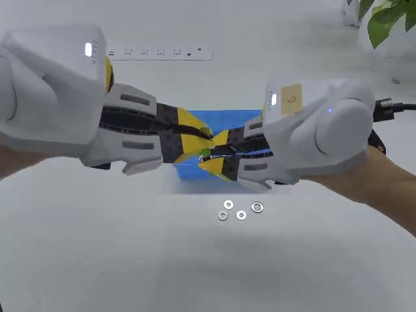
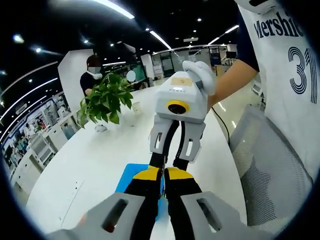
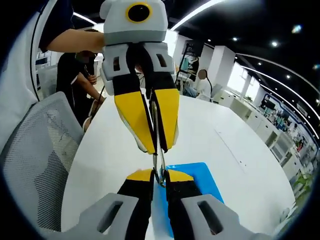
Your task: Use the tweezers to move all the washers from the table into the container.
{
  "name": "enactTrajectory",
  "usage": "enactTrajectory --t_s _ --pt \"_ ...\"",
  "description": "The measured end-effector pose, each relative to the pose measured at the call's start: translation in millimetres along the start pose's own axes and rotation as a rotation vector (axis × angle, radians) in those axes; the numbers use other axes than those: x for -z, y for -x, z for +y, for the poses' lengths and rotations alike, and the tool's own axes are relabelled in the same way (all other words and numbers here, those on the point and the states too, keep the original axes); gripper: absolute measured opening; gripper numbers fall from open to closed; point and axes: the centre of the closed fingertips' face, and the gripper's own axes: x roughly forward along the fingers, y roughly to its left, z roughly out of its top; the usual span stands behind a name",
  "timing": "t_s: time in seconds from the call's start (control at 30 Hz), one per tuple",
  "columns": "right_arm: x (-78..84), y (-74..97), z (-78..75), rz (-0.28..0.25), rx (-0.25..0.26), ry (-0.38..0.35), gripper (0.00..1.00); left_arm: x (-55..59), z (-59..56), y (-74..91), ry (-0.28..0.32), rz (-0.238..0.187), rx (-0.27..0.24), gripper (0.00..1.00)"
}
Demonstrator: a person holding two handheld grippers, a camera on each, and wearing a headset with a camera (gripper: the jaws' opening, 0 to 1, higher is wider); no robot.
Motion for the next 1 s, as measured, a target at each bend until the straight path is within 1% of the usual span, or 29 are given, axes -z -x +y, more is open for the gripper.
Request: enactTrajectory --t_s 0.1,0.2,0.27,0.3,0.37,0.43,0.5,0.53,0.57,0.67,0.7,0.73,0.8,0.83,0.93,0.97,1.0 --pt "2.1 -0.7 -12.8 0.010 0.014 0.008 0.10 0.8 12.3 -4.4 -0.009 -0.006 -0.008 0.07" --pt "6.1 -4.2 -22.3 0.020 0.016 0.017 0.10 4.1 21.1 -8.4 -0.014 -0.008 -0.006 0.07" --pt "11.6 -9.4 -30.1 0.026 0.014 0.017 0.10 8.9 25.9 -12.0 -0.011 -0.009 0.000 0.07" --pt "13.7 -11.1 -31.7 0.028 0.014 0.017 0.10 11.2 28.1 -13.7 -0.007 -0.009 -0.001 0.07" --pt "20.7 -16.8 -35.1 0.037 0.011 0.015 0.10 21.5 35.5 -18.9 0.001 -0.003 -0.001 0.07" --pt "27.9 -22.5 -37.6 0.045 0.005 0.012 0.10 29.7 36.9 -22.3 0.010 0.007 0.001 0.07" --pt "34.2 -28.0 -40.5 0.050 -0.002 0.000 0.10 37.5 41.5 -25.4 0.019 0.011 -0.003 0.07" --pt "36.7 -30.3 -41.5 0.053 -0.005 -0.003 0.10 38.9 41.4 -27.5 0.034 0.014 -0.003 0.07" --pt "40.5 -33.8 -42.9 0.057 -0.008 -0.007 0.10 43.0 43.4 -30.2 0.037 0.018 -0.007 0.07" --pt "49.4 -42.7 -44.8 0.062 -0.023 -0.035 0.10 50.1 45.8 -35.6 0.052 0.027 -0.007 0.07" --pt "51.3 -45.0 -45.1 0.061 -0.026 -0.040 0.10 53.9 46.7 -38.3 0.080 0.025 -0.003 0.07" --pt "53.9 -48.2 -45.1 0.061 -0.033 -0.054 0.10 55.5 47.6 -39.9 0.085 0.021 0.000 0.07" --pt "61.3 -53.2 -45.3 0.074 -0.039 -0.060 0.10 63.1 50.1 -44.5 0.108 0.024 0.002 0.07" --pt "64.8 -54.7 -45.5 0.081 -0.040 -0.062 0.10 67.9 51.1 -47.2 0.111 0.030 0.004 0.07" --pt "72.9 -57.9 -45.8 0.093 -0.043 -0.075 0.10 75.1 52.4 -52.2 0.132 0.032 0.013 0.07" --pt "75.0 -58.5 -45.8 0.097 -0.043 -0.077 0.10 77.7 52.6 -54.1 0.147 0.032 0.019 0.07" --pt "78.1 -59.5 -45.5 0.104 -0.046 -0.078 0.10 79.5 53.2 -55.2 0.143 0.034 0.019 0.07"
